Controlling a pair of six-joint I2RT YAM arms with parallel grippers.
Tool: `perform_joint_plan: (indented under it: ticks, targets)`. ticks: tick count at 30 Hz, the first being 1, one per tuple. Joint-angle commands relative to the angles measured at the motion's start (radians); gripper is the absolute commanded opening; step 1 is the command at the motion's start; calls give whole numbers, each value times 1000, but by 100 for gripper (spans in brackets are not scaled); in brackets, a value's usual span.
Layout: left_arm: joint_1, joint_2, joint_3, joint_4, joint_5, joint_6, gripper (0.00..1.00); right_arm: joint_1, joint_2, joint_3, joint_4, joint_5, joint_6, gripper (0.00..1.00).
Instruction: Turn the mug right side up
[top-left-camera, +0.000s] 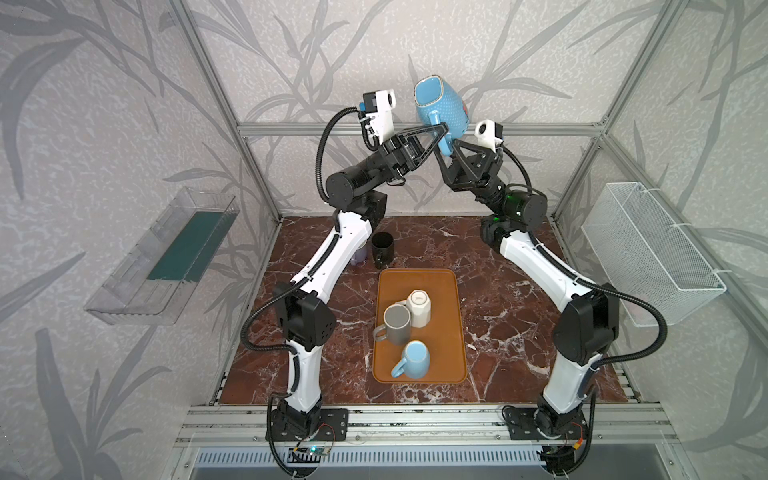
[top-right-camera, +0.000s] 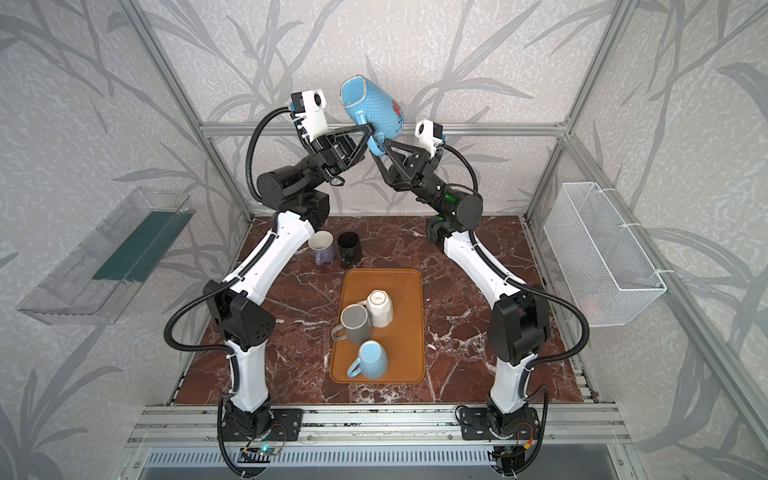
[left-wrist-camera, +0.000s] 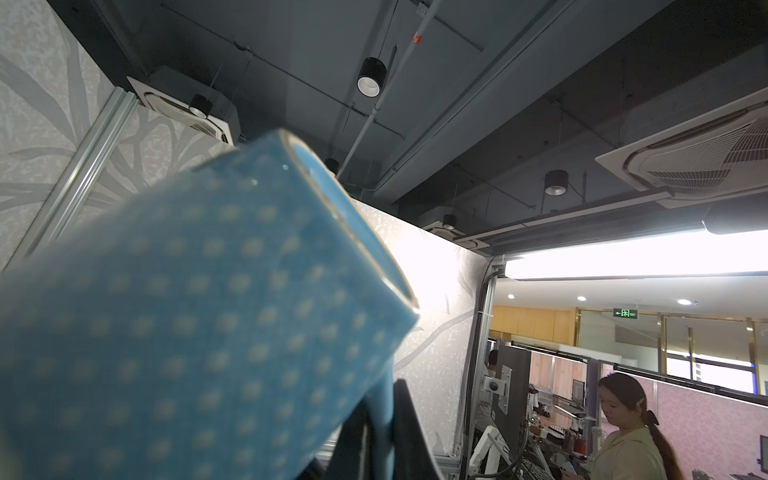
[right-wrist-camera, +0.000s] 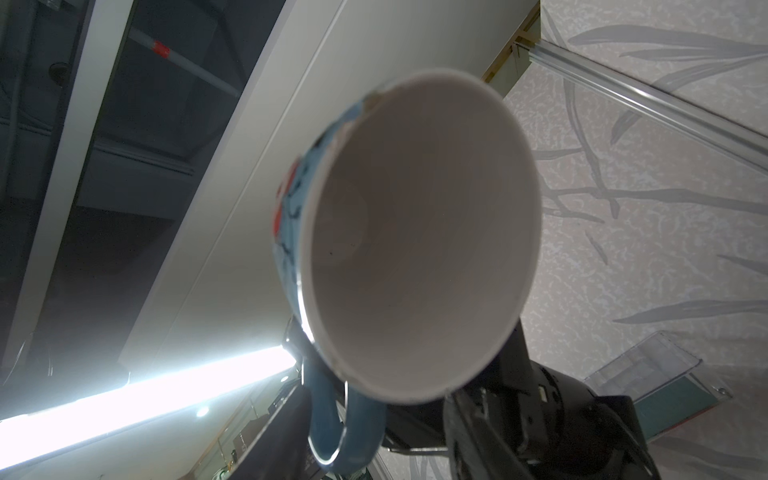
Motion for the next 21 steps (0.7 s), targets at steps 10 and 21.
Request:
perform_joint_plan:
  ticks: [10, 21]
  targets:
    - [-5, 15, 50, 155, -12, -121, 0, 8, 20, 79, 53, -10, 16, 47]
    - [-3, 38, 83, 196, -23, -183, 0, 8, 22, 100, 53, -8, 21, 24]
